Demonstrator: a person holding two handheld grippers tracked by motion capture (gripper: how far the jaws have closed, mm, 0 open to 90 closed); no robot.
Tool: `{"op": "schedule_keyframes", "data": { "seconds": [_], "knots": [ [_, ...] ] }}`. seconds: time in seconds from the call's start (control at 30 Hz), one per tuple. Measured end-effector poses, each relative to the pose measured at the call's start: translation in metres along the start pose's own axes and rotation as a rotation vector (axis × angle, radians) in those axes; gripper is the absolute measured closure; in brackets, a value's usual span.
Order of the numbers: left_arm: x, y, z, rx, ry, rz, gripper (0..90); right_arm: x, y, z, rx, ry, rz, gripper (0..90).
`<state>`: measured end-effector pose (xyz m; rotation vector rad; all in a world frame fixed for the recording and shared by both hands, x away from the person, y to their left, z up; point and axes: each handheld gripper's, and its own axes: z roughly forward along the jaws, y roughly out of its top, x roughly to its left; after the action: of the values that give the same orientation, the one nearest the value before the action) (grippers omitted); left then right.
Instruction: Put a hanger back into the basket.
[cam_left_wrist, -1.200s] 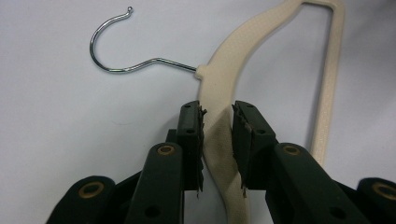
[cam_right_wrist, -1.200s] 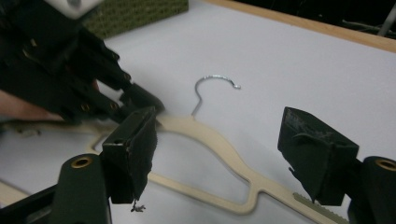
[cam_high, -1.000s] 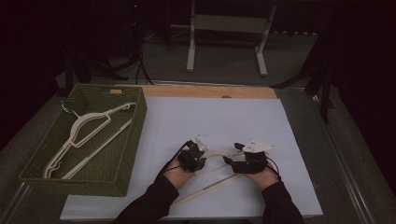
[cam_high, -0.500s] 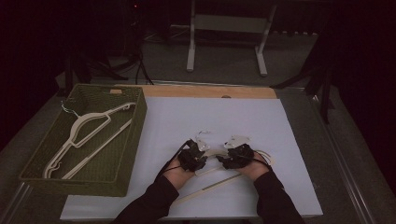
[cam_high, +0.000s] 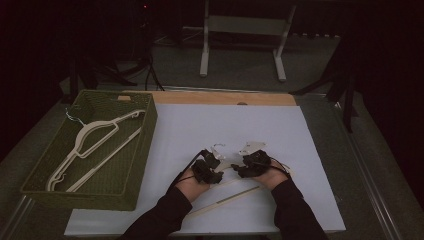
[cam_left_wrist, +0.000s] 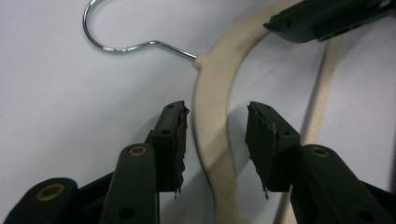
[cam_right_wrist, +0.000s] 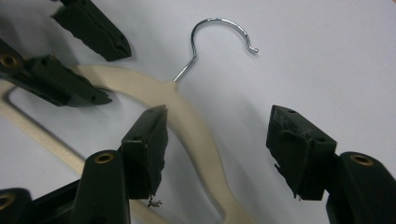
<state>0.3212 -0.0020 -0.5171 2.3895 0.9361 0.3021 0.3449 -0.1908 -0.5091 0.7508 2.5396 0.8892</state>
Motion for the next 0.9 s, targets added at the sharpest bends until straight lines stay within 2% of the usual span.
{"op": "schedule_keyframes", "data": {
  "seconds": [0.17, 0.23, 0.27, 0.47, 0.67, 0.7, 0.77, 0.8, 0.83, 0.87, 0.9],
  "knots": [
    [-0.006, -0.002, 0.0, -0.013, 0.004, 0.038, 74.0, -0.002, -0.004, -0.005, -0.025, 0.017, 0.022, 37.0],
    [-0.005, -0.002, -0.001, -0.013, -0.004, 0.032, 74.3, -0.003, -0.005, -0.005, -0.028, 0.025, 0.029, 36.9],
    [-0.001, -0.003, -0.001, -0.02, -0.03, 0.012, 74.4, -0.003, -0.006, -0.006, -0.031, 0.031, 0.023, 36.5],
    [-0.002, -0.003, -0.002, -0.042, -0.002, 0.025, 74.9, -0.001, -0.008, -0.007, -0.022, 0.072, 0.012, 36.1],
    [-0.001, 0.002, -0.014, -0.069, 0.004, 0.029, 74.9, 0.0, -0.008, -0.004, 0.01, 0.068, -0.013, 36.3],
    [-0.002, 0.003, -0.018, -0.097, 0.016, 0.033, 88.5, 0.001, -0.007, -0.003, 0.012, 0.069, -0.018, 36.5],
    [-0.002, 0.004, -0.02, -0.092, 0.01, 0.035, 90.0, 0.002, -0.007, 0.0, 0.016, 0.069, -0.018, 37.7],
    [-0.004, 0.004, -0.017, -0.066, 0.019, 0.051, 90.0, 0.003, -0.006, 0.001, 0.022, 0.07, -0.027, 37.7],
    [-0.004, 0.004, -0.017, -0.066, 0.019, 0.051, 90.0, 0.003, -0.006, 0.001, 0.022, 0.07, -0.027, 37.7],
    [-0.002, 0.003, -0.013, -0.042, 0.001, 0.033, 90.0, 0.003, -0.006, 0.004, 0.034, 0.075, -0.035, 37.6],
    [0.001, 0.001, -0.009, -0.008, -0.034, 0.003, 83.1, 0.005, -0.006, 0.006, 0.053, 0.066, -0.042, 37.4]
  ]
}}
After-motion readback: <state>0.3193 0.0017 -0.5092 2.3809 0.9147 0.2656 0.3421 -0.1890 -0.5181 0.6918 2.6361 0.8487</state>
